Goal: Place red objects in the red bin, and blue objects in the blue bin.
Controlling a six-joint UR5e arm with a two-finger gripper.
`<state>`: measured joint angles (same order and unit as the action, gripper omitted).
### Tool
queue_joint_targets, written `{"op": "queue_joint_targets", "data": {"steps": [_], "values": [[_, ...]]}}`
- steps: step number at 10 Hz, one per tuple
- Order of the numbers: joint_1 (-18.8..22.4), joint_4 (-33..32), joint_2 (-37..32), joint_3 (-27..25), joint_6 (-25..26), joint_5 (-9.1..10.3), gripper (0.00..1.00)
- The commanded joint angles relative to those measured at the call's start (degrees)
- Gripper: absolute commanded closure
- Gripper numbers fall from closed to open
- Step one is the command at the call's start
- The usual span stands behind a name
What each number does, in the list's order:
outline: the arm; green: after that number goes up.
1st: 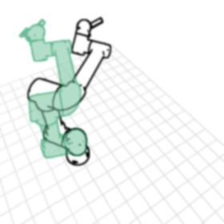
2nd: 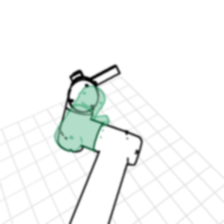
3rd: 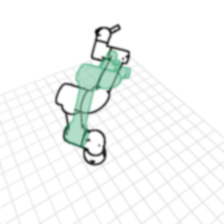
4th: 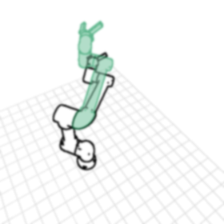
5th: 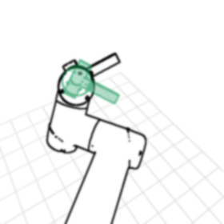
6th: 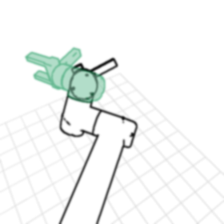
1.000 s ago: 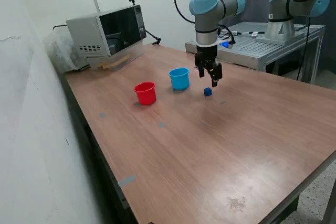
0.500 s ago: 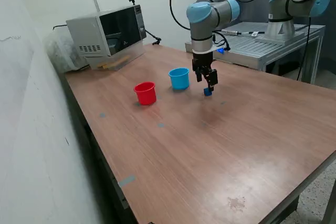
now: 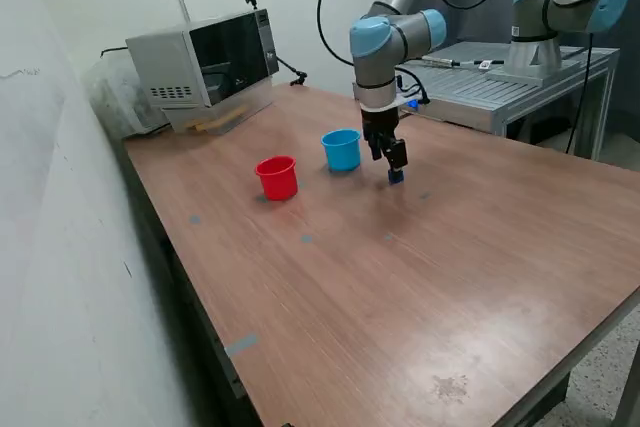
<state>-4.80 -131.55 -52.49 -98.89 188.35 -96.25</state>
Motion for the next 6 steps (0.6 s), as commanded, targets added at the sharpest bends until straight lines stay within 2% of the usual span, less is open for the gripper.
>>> {"op": "queue_joint_targets", "data": {"steps": [1, 6], "values": [[0.5, 0.2, 0.1, -0.2, 0.0, 0.01, 0.00], [1.3, 0.3, 0.1, -0.2, 0.0, 0.01, 0.00]]}}
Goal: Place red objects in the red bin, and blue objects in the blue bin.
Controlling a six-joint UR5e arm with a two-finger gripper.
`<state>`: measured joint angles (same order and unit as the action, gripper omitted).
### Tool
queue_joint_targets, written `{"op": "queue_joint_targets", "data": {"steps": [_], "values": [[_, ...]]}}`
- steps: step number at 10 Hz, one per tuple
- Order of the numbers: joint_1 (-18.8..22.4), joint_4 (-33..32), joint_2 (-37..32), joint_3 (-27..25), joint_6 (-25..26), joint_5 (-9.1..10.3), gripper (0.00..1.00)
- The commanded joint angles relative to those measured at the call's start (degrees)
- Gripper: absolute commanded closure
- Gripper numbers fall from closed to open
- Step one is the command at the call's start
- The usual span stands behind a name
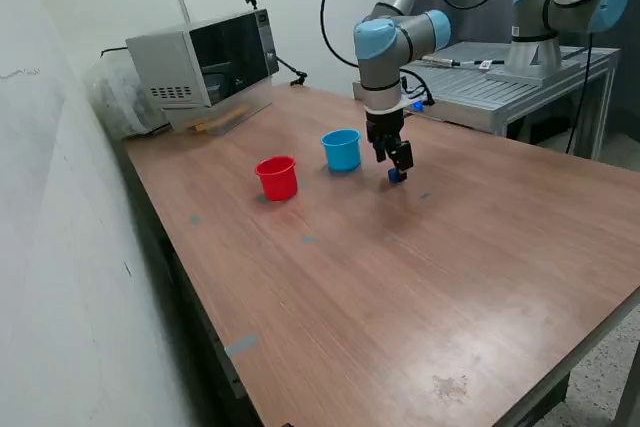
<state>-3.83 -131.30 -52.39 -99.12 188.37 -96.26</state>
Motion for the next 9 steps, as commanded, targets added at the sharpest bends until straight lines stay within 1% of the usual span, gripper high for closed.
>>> {"op": "queue_joint_targets", "data": {"steps": [1, 5, 6, 9], "values": [[0.4, 0.2, 0.0, 0.0, 0.1, 0.02, 0.00], [0.8, 0.2, -0.1, -0.4, 0.1, 0.02, 0.00], [0.9, 0.2, -0.1, -0.4, 0.1, 0.02, 1.00], [1.2, 0.2, -0.1, -0.3, 0.1, 0.02, 1.00]]}}
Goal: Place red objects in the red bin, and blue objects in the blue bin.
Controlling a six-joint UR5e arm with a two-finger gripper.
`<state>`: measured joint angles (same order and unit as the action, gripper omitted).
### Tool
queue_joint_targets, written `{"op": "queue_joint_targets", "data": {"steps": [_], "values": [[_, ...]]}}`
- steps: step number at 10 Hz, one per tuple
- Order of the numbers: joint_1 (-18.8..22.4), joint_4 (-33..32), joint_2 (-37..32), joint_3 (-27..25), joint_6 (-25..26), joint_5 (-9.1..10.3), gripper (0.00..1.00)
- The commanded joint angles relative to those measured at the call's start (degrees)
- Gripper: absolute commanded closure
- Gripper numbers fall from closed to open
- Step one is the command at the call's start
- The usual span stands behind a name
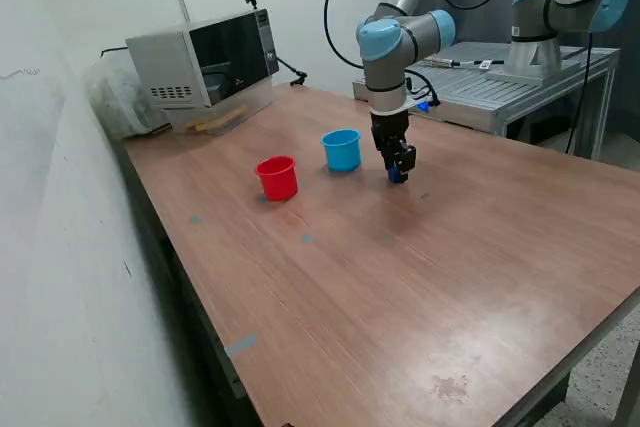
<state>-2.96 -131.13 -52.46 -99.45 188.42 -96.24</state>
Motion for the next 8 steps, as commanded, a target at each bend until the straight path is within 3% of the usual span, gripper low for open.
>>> {"op": "queue_joint_targets", "data": {"steps": [1, 6, 8], "values": [[0.3, -0.1, 0.0, 0.0, 0.0, 0.00, 1.00], [0.9, 0.4, -0.7, 0.9, -0.1, -0.09, 1.00], [1.0, 4.9, -5.1, 4.3, -0.2, -0.26, 1.00]]}}
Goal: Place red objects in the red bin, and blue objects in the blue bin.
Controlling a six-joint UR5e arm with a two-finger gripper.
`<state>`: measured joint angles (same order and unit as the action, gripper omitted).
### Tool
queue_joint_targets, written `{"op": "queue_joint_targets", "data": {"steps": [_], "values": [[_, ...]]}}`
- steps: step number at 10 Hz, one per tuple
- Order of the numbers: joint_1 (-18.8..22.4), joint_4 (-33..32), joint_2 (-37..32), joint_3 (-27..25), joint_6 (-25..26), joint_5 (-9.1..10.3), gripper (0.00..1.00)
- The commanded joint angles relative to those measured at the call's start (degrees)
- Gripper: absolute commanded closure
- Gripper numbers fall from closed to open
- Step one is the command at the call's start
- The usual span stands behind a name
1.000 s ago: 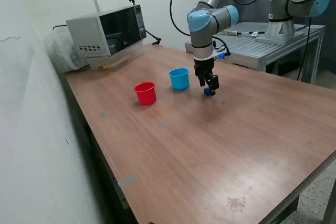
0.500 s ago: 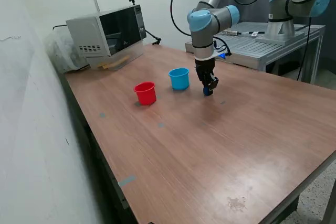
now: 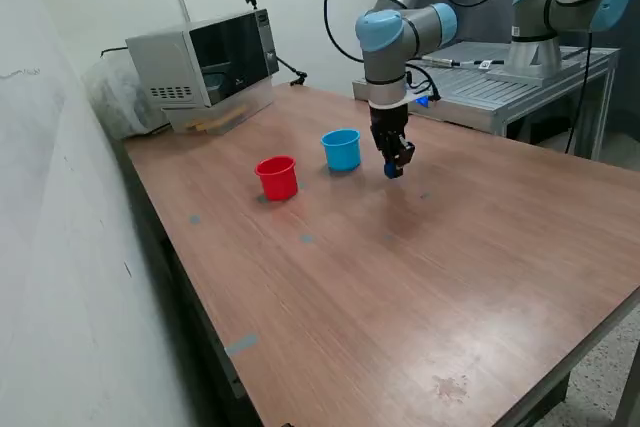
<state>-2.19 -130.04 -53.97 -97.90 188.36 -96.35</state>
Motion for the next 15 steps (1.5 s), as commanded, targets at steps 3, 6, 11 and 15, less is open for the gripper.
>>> {"op": "queue_joint_targets", "data": {"steps": [3, 6, 11, 15], "values": [[-0.5, 4.4, -7.5, 2.8, -0.8, -0.60, 1.00], [-5.4, 4.3, -7.6, 2.8, -3.9, -0.77, 1.00], [-12.7, 4.3, -8.1, 2.0, -5.7, -0.68, 1.00], [-12.8, 4.1, -8.1, 0.8, -6.0, -0.60, 1.00]]}}
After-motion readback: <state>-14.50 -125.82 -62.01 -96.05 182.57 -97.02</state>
